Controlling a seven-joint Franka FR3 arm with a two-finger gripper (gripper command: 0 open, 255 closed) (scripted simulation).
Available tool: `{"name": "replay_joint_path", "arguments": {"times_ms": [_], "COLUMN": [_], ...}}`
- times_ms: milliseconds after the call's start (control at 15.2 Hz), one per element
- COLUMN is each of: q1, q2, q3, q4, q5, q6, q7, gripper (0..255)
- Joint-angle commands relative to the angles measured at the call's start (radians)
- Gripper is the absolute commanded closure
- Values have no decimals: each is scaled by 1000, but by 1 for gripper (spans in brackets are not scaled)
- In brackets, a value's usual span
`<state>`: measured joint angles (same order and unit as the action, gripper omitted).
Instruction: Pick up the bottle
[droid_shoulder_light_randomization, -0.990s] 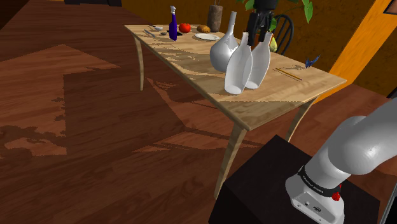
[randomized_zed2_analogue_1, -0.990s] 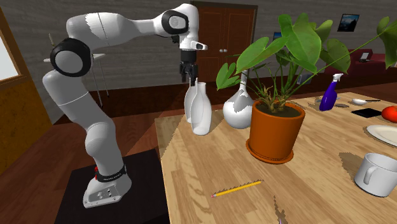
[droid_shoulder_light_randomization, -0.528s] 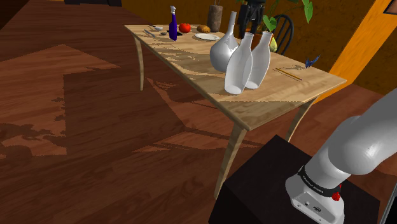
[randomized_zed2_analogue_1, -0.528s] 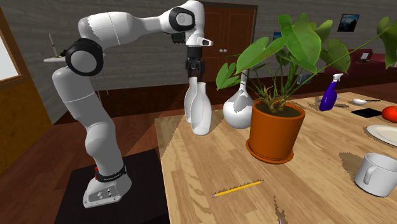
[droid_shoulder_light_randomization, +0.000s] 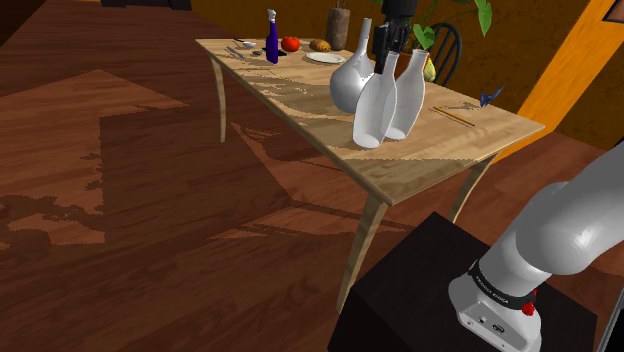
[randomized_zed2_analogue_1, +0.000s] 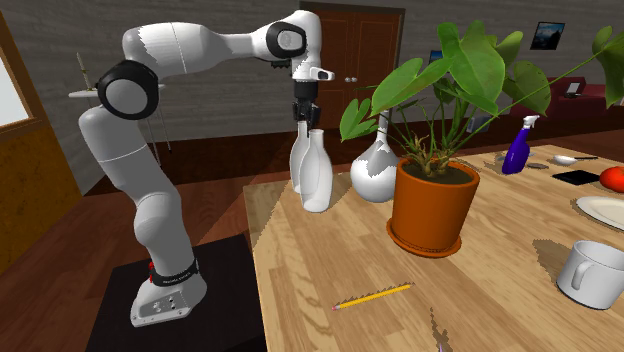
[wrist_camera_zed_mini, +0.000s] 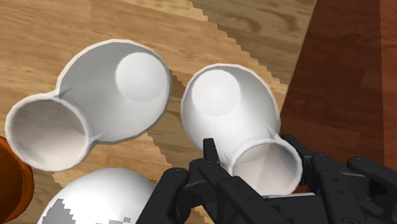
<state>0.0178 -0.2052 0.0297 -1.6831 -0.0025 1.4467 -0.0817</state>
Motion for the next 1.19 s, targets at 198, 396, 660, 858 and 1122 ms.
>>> {"name": "replay_joint_path", "arguments": {"times_ms": [198,396,660,858,1122], "q1": [0,0,0,0,0], "q2": [-1,-1,17,36,67], "q3": [0,0,0,0,1], "q4": [-2,-2,59,123,215], "q5": [0,0,0,-1,-2], "q6": [0,0,-43,-88,-150], "q7": [0,1,0,0,0], "gripper": [255,255,255,255,255]}}
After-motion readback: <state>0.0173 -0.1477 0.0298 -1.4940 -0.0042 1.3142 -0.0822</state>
